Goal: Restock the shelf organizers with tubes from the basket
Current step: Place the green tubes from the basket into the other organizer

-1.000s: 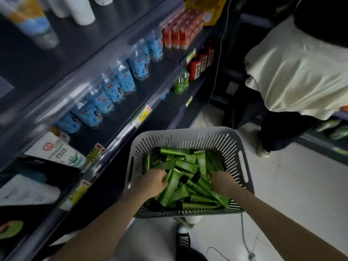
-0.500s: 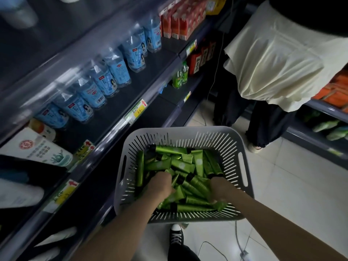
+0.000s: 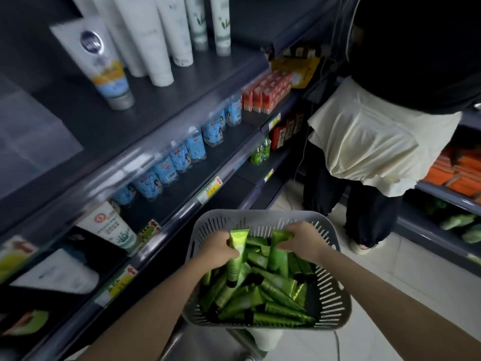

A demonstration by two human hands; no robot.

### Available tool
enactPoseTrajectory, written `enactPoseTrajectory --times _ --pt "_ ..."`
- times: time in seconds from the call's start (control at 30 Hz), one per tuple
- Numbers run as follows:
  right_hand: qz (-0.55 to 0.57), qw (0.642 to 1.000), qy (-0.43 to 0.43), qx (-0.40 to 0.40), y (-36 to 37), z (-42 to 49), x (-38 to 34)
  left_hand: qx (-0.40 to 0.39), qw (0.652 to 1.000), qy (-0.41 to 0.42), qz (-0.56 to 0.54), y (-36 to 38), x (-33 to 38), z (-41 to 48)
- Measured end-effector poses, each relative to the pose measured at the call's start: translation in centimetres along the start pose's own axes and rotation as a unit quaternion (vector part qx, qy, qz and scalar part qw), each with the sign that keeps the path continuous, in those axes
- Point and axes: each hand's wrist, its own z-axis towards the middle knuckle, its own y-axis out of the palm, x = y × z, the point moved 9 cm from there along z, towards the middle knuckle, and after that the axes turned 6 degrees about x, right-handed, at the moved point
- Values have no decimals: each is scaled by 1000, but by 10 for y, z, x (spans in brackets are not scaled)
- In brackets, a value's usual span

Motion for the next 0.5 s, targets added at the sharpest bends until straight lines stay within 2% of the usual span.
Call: enactPoseTrajectory --times 0.2,0.33,0.5 --pt "171 984 -35 21 -52 9 -83 95 992 62 -54 -98 49 -30" --pt "282 953 -107 29 -95 4 -168 193 971 133 -38 -187 87 -80" --pt "355 908 -222 25 -139 -5 -287 305 937 161 -56 -299 91 -144"
